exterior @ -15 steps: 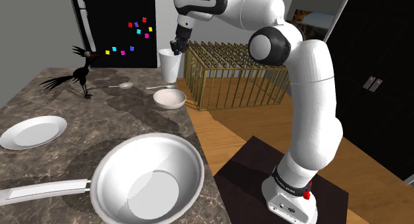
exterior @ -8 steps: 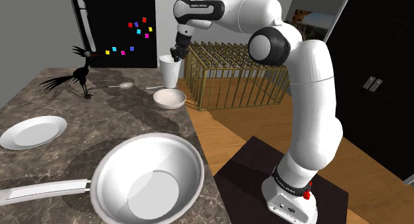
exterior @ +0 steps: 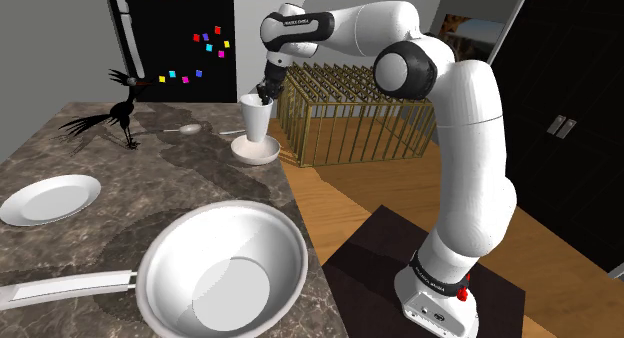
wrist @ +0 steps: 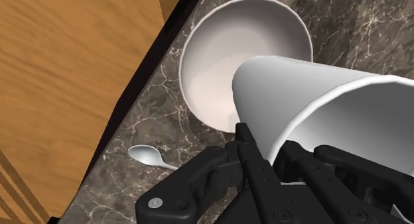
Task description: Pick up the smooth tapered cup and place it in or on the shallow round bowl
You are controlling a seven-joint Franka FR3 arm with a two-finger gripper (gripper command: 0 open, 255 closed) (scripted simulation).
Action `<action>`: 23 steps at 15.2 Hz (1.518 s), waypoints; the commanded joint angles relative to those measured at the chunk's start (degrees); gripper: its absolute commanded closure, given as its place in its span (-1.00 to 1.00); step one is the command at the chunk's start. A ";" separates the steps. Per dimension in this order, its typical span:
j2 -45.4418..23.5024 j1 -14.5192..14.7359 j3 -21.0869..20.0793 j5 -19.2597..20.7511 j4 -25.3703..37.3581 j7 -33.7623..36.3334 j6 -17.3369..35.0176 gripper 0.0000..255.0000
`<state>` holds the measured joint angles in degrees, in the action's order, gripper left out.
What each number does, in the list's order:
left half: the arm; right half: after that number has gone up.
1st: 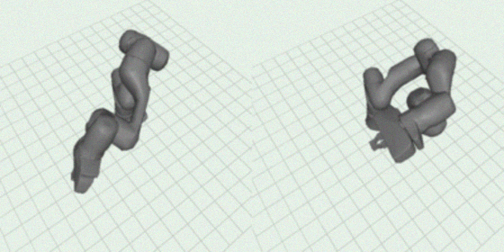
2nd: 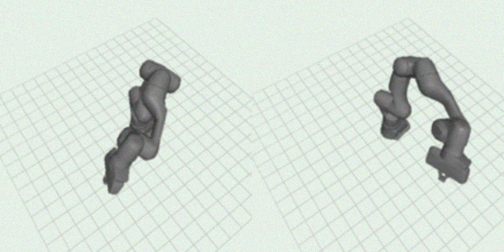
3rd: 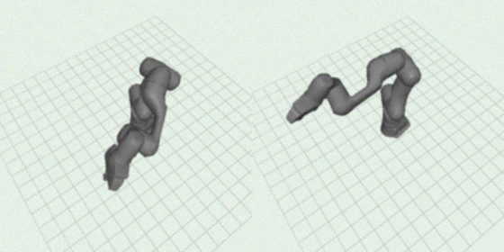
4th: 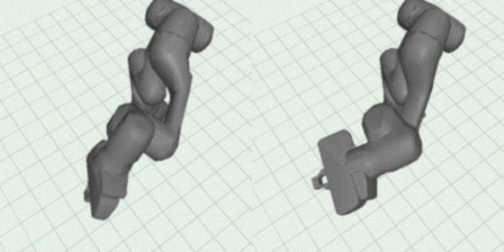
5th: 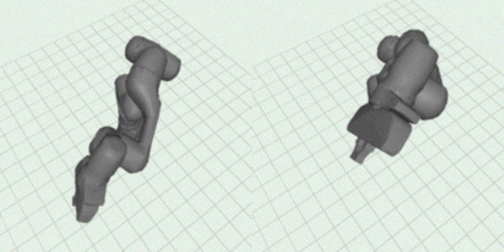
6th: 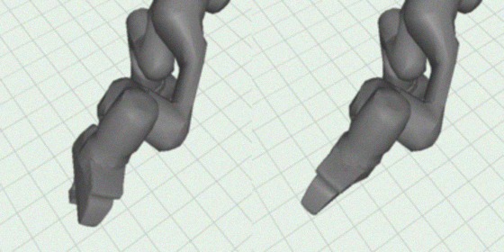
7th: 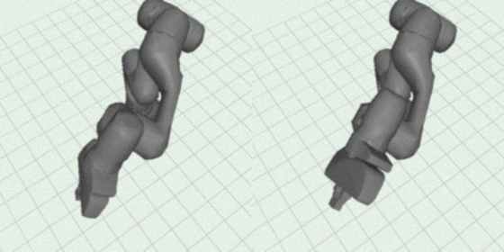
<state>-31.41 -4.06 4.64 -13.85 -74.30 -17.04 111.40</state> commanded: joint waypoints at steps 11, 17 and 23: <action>-0.79 0.10 -0.15 -0.42 -3.62 -0.90 4.40 1.00; -0.80 0.10 -0.15 -0.42 -3.60 -0.90 4.40 -1.00; 1.47 -0.58 0.22 0.03 -0.11 -0.50 -1.42 -1.00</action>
<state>-30.33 -4.49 4.79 -13.93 -75.50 -17.69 111.53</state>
